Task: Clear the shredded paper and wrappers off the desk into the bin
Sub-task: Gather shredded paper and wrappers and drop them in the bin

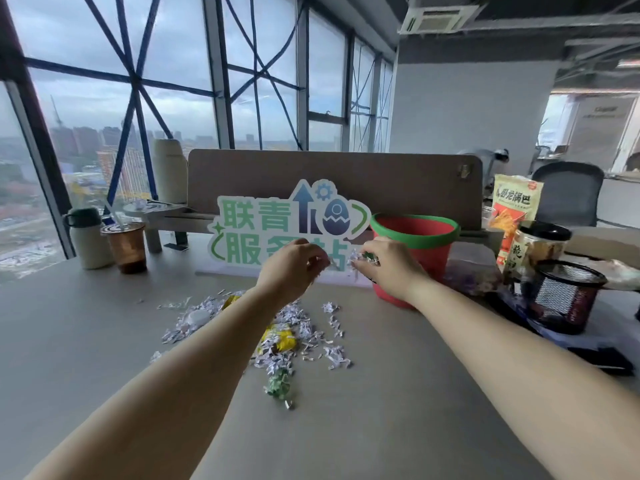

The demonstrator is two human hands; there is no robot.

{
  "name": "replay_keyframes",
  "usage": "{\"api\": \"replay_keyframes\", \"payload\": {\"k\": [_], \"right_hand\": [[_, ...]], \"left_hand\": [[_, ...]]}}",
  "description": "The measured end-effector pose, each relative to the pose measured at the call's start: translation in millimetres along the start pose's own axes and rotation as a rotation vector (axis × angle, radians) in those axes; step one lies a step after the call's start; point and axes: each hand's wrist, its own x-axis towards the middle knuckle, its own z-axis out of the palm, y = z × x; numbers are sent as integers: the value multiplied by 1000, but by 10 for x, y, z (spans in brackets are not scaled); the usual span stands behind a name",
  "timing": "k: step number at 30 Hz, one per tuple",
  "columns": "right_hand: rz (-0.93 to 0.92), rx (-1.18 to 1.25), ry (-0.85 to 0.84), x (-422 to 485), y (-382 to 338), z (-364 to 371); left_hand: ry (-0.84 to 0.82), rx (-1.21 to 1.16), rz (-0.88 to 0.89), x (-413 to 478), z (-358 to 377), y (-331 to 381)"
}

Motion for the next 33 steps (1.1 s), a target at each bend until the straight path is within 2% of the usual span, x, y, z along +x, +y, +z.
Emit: {"api": "replay_keyframes", "payload": {"k": [10, 17, 22, 26, 33], "right_hand": [[116, -80, 161, 283, 404, -699], [189, -133, 206, 613, 858, -913], [231, -126, 199, 879, 1216, -845], [266, -93, 171, 1002, 1486, -673], [323, -17, 53, 1054, 1626, -497]], "left_hand": [[26, -91, 134, 792, 197, 494], [20, -155, 212, 1454, 535, 759], [-19, -157, 226, 1853, 855, 825], [-87, -141, 149, 2069, 1148, 730], [-217, -64, 123, 2130, 1270, 667]]}}
